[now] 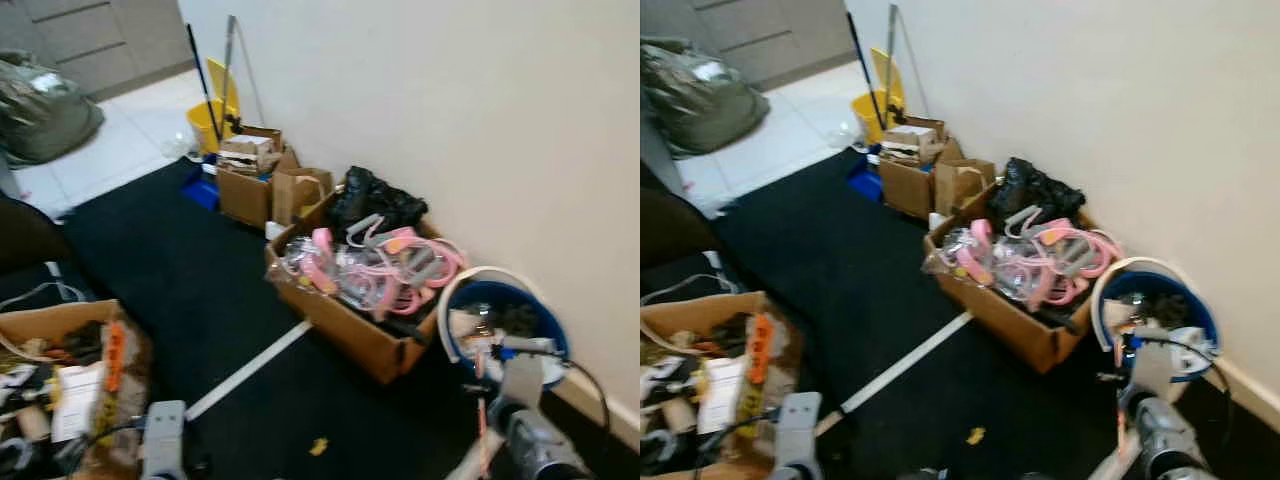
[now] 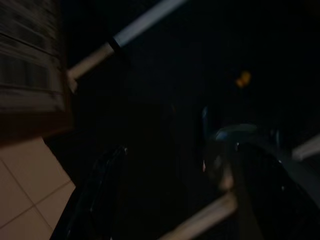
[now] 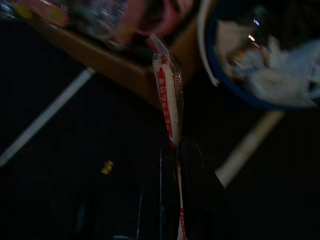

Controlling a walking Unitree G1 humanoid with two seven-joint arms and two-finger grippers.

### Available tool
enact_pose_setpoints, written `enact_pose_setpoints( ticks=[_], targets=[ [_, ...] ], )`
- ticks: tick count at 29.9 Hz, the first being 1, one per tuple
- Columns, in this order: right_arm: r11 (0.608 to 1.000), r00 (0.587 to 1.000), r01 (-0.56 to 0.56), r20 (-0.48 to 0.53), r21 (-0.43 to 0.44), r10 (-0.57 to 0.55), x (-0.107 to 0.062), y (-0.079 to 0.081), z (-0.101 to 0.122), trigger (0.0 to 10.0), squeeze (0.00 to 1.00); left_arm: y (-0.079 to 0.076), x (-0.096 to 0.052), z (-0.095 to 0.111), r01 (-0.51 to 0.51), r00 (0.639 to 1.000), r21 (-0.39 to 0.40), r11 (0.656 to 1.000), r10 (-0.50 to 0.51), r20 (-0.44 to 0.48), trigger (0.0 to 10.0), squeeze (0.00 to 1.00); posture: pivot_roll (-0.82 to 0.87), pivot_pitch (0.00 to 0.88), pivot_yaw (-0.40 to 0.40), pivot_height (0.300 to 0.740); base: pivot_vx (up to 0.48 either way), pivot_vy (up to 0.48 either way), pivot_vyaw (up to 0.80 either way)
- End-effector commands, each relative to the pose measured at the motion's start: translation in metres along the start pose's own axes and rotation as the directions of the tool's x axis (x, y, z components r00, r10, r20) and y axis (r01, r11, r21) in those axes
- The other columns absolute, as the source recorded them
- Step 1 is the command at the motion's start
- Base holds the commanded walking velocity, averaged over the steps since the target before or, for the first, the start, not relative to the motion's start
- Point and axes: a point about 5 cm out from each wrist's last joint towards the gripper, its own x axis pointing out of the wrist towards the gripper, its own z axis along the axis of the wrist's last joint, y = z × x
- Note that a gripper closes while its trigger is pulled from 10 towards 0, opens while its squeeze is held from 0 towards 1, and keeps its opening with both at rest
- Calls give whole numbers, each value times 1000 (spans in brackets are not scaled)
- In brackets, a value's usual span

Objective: Picking trash to rubbish bin

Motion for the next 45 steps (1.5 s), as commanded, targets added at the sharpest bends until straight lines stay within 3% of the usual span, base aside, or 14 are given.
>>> enact_pose_setpoints(
  ticks=[1,4,6,22,24,25,28,29,31,33,35,38,43,45],
  targets=[
    [998,995,-64,79,14,63,7,13,19,10000,0,6,-3,-10,-16,999,24,1000,17,-42,10000,0,-36,93,41,740,0,0,775],
    [996,990,-90,110,17,88,9,16,28,10000,0,6,-4,-13,-14,999,32,999,15,-52,10000,0,-36,93,41,740,0,0,779],
    [985,967,-170,193,11,165,13,29,51,10000,0,5,-5,-19,-4,997,46,999,8,-73,10000,0,-36,85,41,740,0,0,766],
    [945,871,-328,381,-21,310,17,58,105,10000,0,-3,-6,-28,48,993,44,998,-43,-111,10000,0,-31,87,39,740,0,0,766],
    [908,817,-419,425,-25,389,14,70,116,10000,0,-6,-7,-33,64,990,51,997,-57,-130,10000,0,-32,94,40,740,0,0,763],
    [908,817,-419,425,-25,389,14,70,116,10000,0,-6,-7,-33,64,990,51,997,-57,-130,10000,0,-32,94,40,740,0,0,763],
    [838,731,-543,459,-58,506,9,88,125,10000,0,-6,-8,-36,60,989,66,996,-50,-142,10000,0,-33,97,40,740,0,0,763],
    [838,731,-543,459,-58,506,9,88,125,10000,0,-6,-8,-36,60,989,66,996,-50,-142,10000,0,-33,97,40,740,0,0,763],
    [795,677,-604,482,-67,555,6,100,131,10000,0,-4,-8,-37,55,989,71,996,-44,-143,10000,0,-33,97,40,740,0,0,763],
    [795,677,-604,482,-67,555,6,100,131,10000,0,-4,-8,-37,55,989,71,996,-44,-143,10000,0,-33,97,40,740,0,0,763],
    [744,621,-664,500,-75,604,2,115,136,10000,0,-2,-8,-37,42,990,77,996,-31,-141,10000,0,-33,97,40,740,0,0,763],
    [722,598,-687,502,-81,625,1,121,138,10000,0,-2,-8,-37,38,990,78,996,-26,-139,10000,0,-33,97,40,740,0,0,763],
    [631,509,-766,485,-120,711,-6,150,139,10000,0,1,-8,-34,26,991,78,997,-15,-133,10000,0,-19,93,42,740,0,0,759],
    [624,503,-771,482,-124,717,-7,152,139,10000,0,1,-8,-33,25,991,78,997,-14,-134,10000,0,-19,93,42,740,0,0,756]
  ],
)
